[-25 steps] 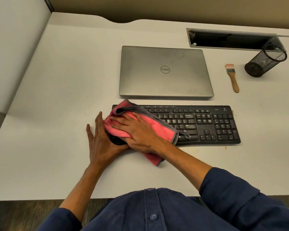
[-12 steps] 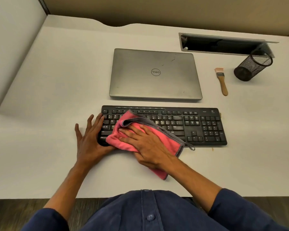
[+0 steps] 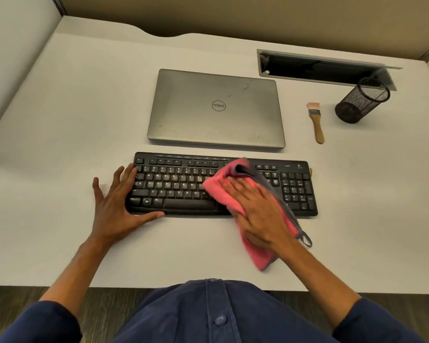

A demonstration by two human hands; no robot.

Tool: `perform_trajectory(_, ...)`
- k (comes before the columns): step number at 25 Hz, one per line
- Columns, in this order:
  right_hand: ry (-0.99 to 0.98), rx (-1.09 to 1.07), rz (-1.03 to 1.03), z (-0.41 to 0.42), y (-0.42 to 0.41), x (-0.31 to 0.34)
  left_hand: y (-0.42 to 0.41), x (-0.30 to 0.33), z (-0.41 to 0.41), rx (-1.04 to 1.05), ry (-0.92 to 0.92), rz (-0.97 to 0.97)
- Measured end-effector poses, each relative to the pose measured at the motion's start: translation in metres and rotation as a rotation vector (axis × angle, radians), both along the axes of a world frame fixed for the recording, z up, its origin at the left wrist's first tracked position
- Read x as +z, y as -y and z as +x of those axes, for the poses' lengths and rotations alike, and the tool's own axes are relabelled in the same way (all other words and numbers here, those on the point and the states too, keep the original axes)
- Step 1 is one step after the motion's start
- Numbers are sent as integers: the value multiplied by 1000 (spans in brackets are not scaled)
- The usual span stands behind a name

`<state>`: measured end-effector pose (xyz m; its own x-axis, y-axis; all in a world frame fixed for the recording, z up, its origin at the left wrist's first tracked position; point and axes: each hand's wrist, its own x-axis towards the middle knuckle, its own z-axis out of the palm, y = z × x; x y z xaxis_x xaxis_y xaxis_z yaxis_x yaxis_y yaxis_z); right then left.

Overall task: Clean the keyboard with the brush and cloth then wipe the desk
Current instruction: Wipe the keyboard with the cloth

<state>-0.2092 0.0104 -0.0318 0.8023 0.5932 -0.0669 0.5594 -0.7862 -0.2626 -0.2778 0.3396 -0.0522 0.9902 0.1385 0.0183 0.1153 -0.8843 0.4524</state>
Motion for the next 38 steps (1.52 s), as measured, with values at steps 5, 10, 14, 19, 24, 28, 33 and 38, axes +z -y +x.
perform_trajectory(5, 32, -304, -142, 32, 18, -2, 2, -1, 0, 17, 24, -18)
perform_trajectory(10, 40, -166, -74, 45, -17, -9, 0, -5, 1, 37, 36, -27)
perform_trajectory(14, 0, -35, -63, 53, -60, -7, 1, -4, 3, 54, 32, -18)
perform_trajectory(19, -14, 104, -56, 54, -135, -6, 0, -4, 3, 68, 30, -17)
perform_trajectory(24, 20, 177, -42, 50, -184, -7, 3, -2, 4, 61, 32, -43)
perform_trajectory(28, 45, 235, 4, 59, -156, -13, 2, -3, 3, 51, 21, -7)
perform_trajectory(33, 12, 126, -13, 69, -100, -10, 2, -4, 2, 56, 18, 23)
perform_trajectory(38, 45, -8, -62, 72, -23, -5, 2, -3, 3, 50, 12, 21)
